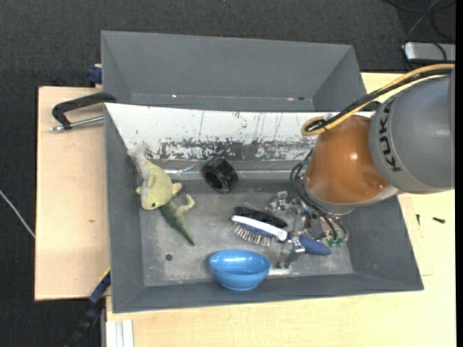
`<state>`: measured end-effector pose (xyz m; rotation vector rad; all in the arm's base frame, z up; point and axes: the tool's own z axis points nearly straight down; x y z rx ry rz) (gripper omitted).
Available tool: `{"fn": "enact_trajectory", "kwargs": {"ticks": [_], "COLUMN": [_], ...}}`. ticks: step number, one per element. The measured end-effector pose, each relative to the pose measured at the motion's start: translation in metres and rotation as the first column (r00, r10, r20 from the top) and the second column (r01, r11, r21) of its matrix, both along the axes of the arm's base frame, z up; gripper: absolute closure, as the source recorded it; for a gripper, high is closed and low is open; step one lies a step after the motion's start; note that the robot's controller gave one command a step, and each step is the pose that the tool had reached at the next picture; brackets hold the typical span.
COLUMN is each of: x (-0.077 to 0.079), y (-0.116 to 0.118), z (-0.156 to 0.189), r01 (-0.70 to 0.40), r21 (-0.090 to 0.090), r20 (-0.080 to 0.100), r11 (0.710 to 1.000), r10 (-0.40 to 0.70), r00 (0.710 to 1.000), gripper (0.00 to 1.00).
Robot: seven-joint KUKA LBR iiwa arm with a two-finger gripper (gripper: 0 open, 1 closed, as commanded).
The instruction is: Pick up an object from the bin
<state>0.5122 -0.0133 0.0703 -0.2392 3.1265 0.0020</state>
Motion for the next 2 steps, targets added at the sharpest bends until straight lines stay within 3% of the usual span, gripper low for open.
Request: {"fn": "enact_trajectory", "kwargs": {"ticks": [1,2], "x": [0.002,0.017], "y": [-0.002,-0.021], "z": [0.003,0.129], "r01": [0.004,-0.152], "r21": [-0.002,-0.004], "r20": [0.006,0.008], "r11": [1.0,0.988], "r10": [-0.004,0.152], "r00": [1.0,0.988], "gripper": [1.0,1.0]}}
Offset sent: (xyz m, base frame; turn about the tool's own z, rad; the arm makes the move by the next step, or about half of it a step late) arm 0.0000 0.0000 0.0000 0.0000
